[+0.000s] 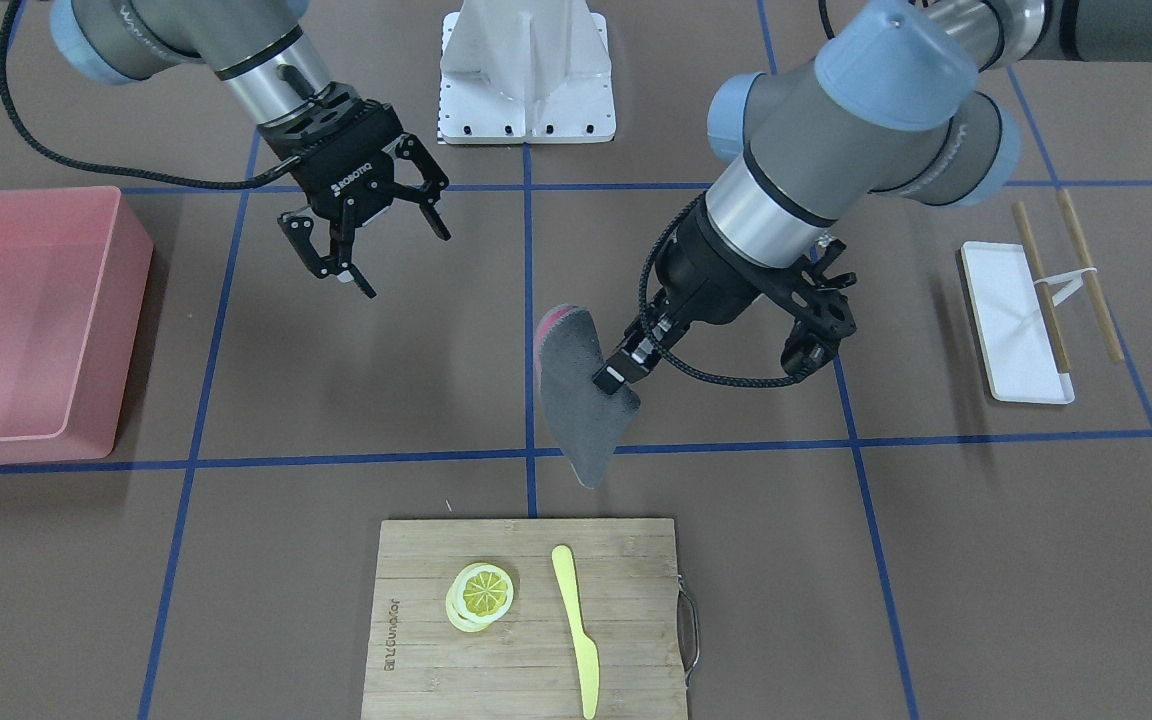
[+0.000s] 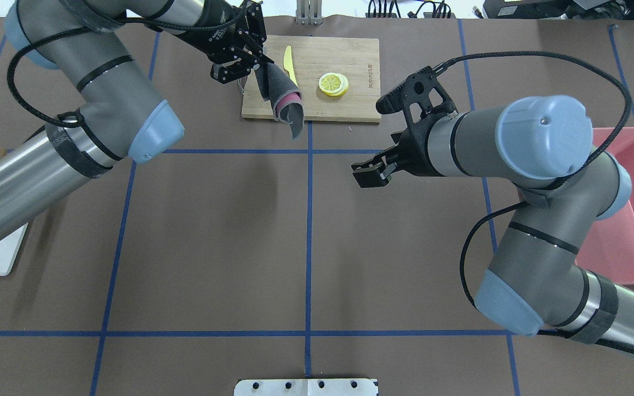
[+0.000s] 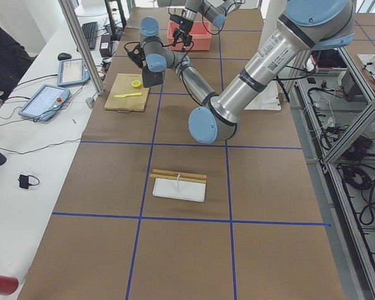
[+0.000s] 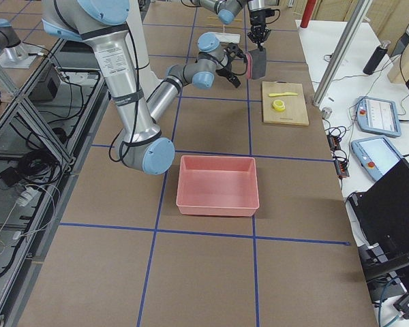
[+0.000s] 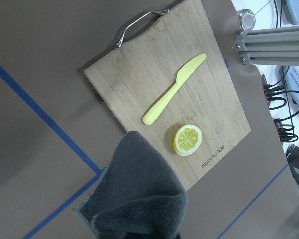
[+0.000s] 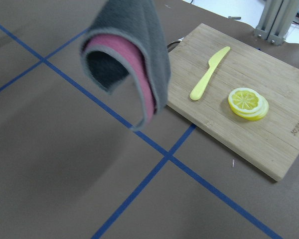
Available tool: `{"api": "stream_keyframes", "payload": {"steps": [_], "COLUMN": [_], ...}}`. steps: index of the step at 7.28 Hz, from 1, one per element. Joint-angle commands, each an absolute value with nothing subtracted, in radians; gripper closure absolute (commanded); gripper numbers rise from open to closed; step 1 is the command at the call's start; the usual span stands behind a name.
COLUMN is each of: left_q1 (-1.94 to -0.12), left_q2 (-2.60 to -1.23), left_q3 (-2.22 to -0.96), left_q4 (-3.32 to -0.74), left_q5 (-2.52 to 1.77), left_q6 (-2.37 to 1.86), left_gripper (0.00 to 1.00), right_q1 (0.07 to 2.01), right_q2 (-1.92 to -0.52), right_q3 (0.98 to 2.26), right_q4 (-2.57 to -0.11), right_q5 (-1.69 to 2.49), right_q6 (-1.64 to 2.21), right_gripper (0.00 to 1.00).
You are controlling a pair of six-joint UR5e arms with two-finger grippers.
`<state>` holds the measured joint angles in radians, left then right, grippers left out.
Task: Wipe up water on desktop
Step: 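Carry the cloth toward the cutting board while the right arm reaches toward it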
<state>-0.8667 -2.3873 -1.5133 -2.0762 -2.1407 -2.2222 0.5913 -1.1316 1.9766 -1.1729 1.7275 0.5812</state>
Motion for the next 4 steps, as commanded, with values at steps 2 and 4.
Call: {"api": "stream_keyframes", "payload": {"steps": [2,4], "left_q1": [-0.772,-0.761], "left_q2": [-2.441,-2.442], "left_q3": [-1.502,-1.515], "left_q4": [-2.082,-2.077], "left_q5": [-2.01,-2.017], "left_q6": [-2.402,-2.431], "left_gripper": [1.0,1.0], "right_q1": [0.54,0.54], "right_q2": [-1.086,-1.086], "right_q3": [1.971,1.962], "right_q4": [-1.175,-1.174], "right_q5": [1.655,1.638], "right_q6": [0.568,0.569], "right_gripper": [0.01,0.01]}}
